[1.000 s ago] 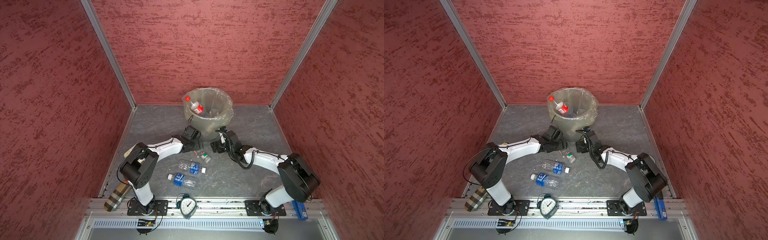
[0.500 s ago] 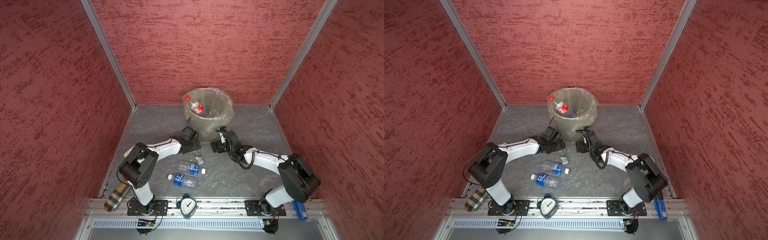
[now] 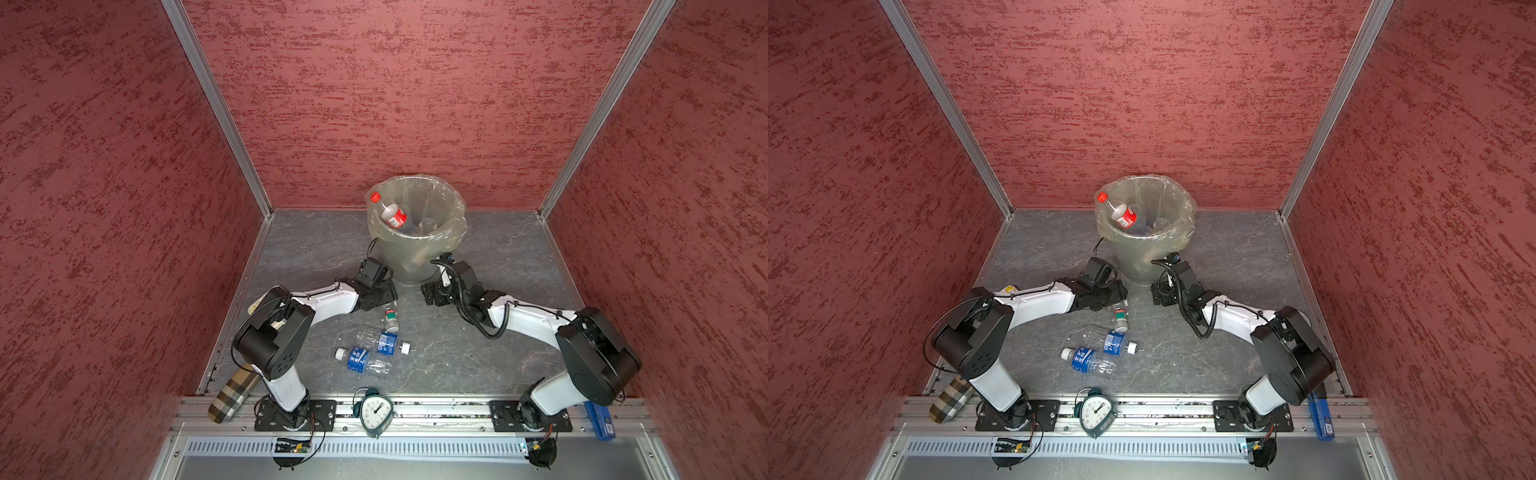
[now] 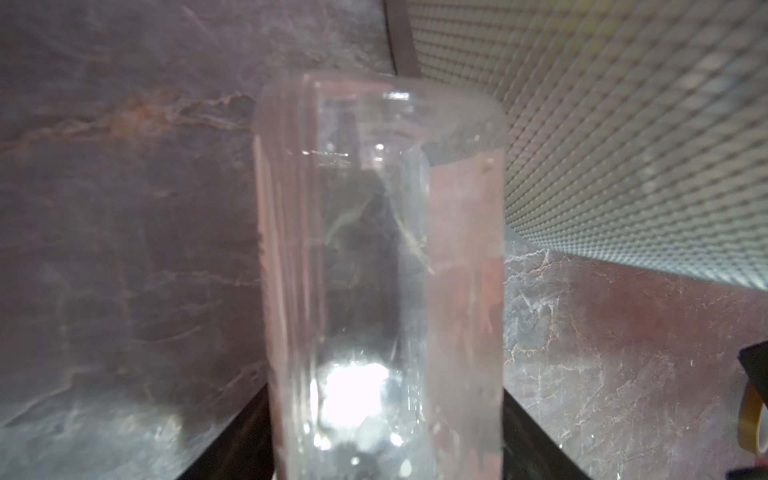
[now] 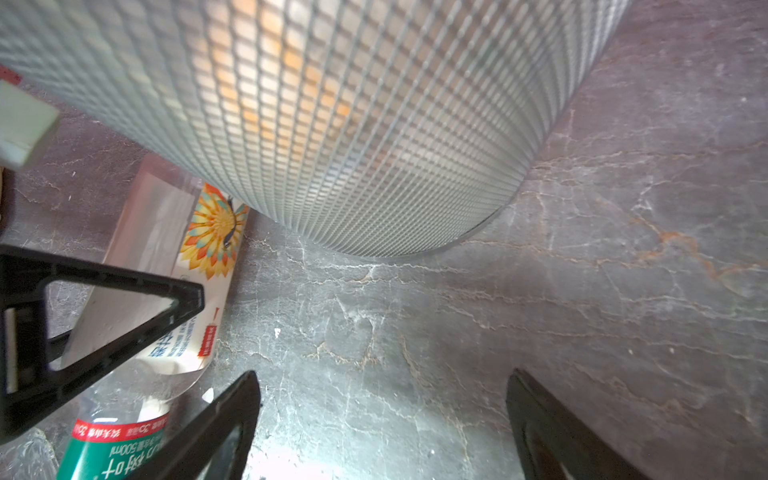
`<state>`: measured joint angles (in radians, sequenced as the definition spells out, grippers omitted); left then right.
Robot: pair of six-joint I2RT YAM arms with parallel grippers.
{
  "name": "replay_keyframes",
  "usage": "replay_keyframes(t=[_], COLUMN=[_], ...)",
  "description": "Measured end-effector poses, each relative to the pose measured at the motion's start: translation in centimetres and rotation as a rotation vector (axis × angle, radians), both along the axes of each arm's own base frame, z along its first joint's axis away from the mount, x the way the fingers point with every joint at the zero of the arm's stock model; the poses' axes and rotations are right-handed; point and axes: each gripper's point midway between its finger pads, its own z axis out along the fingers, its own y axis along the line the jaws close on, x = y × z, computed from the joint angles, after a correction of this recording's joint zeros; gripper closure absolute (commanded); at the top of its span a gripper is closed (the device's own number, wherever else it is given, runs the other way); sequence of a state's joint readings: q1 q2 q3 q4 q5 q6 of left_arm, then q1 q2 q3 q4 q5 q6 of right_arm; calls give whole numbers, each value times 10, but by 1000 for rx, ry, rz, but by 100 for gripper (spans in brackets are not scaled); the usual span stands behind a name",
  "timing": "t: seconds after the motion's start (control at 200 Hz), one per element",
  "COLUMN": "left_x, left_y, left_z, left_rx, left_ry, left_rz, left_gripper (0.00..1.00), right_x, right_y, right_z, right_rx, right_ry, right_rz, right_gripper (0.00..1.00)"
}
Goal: Throw the plastic bottles in the bin
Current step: 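Lift the clear bottle with the left gripper while the right gripper draws back, then swing the left gripper over the bin and open it to drop the bottle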
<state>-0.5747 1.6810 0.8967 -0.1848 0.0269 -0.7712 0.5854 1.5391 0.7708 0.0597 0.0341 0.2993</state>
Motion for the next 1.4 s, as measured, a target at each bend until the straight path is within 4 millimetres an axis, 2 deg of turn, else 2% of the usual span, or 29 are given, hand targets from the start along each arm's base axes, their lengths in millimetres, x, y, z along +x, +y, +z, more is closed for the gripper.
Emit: replay_keyframes(t=[0.11,0.371,0.571,0.741,0.882,1.097,1.232,1.398], left_x=[-2,3,4,-5,-13,-33,-53,-84], left_y=[4,4,9,17,29,51,69,79], left_z=[6,33,42,56,89,160,195,214], left_rx=[-19,-94,-132,-161,-191,-202,-179,-134], left_ry=[-23,-125,-175,-232,-341,-572,-686,-764], left_rz=[13,30,45,51,50,26,14,-53], left_gripper=[34,37,39,39,39,39,39,39], right_x=[0,0,0,0,-1,-7,-8,-16], right_y=[0,0,0,0,-1,-5,-6,-12], right_z=[0,0,0,0,-1,3,24,53], right_rx=[0,0,0,0,-1,5,35,77], right_ry=[0,0,0,0,1,-9,-54,-120], right_rz=[0,0,0,0,0,0,0,-2], right_gripper=[7,7,7,7,7,7,7,7])
